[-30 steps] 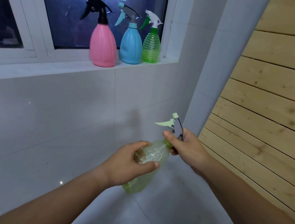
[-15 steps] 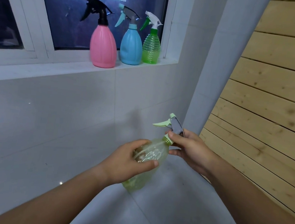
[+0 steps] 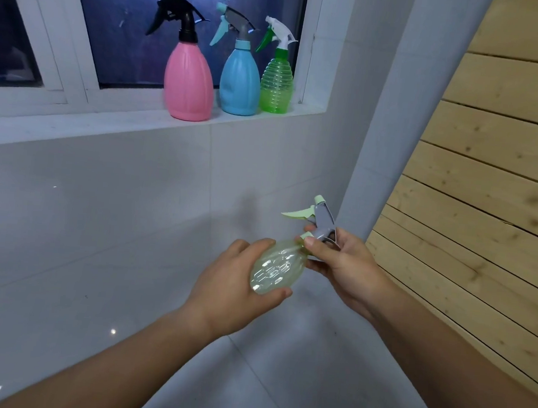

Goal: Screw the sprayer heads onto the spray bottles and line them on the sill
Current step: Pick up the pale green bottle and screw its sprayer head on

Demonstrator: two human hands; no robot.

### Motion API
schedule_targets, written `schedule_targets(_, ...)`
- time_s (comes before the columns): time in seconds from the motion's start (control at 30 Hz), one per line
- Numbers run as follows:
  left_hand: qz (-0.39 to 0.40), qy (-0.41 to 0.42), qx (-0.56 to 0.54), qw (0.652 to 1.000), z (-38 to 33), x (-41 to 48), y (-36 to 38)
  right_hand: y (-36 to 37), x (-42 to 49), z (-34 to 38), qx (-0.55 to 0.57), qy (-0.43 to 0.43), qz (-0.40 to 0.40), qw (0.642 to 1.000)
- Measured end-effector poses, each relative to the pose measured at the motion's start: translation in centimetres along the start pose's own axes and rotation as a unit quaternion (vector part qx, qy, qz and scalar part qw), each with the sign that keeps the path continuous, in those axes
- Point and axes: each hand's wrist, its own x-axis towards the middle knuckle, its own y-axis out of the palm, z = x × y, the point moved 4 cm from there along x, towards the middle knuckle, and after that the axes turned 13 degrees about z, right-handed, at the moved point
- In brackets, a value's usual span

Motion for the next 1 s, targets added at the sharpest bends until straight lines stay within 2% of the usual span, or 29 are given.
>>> schedule_targets(0.1, -0.011, -0.004, 0.065, 0.998, -0.2, -0.1, 0.3, 0.3, -0.1, -0.5, -0.021, -0.012, -0.019, 1.0)
schedule_targets(0.17, -0.006, -0.011, 0.065, 0.998, -0.1, 0.1, 0.2, 0.3, -0.2, -0.5, -0.026, -0.012, -0.028, 0.999)
schedule_targets(0.27, 0.052, -0.004, -0.095, 0.994, -0.1, 0.5, 0.0, -0.1, 0.1, 0.0, 0.018, 0.003, 0.006, 1.0)
schedule_targets(0.4, 0.163, -0.019, -0.297, 0.941, 0.3, 0.5, 0.5, -0.3, 0.0, 0.4, 0.061, 0.024, 0.041, 0.997)
schedule_targets(0.5, 0.207, -0.036, -0.353, 0.912, 0.7, 0.3, 0.9, -0.2, -0.1, 0.3, 0.093, 0.015, 0.065, 0.993)
schedule_targets(0.6, 0.206, -0.048, -0.382, 0.9, 0.7, 0.1, 1.5, 0.2, -0.1, 0.3, 0.106, 0.003, 0.084, 0.991)
schedule_targets(0.67, 0.173, -0.05, -0.378, 0.908, 0.6, 0.1, 1.7, 0.4, -0.1, 0.2, 0.084, -0.007, 0.068, 0.994)
schedule_targets(0.8, 0.095, -0.028, -0.289, 0.952, 0.5, 0.2, 1.5, 0.3, -0.2, -0.2, 0.055, -0.029, 0.026, 0.998)
schedule_targets(1.0, 0.049, -0.035, -0.164, 0.985, -0.1, 0.1, 0.6, 0.4, 0.0, -0.2, 0.073, -0.04, 0.011, 0.996)
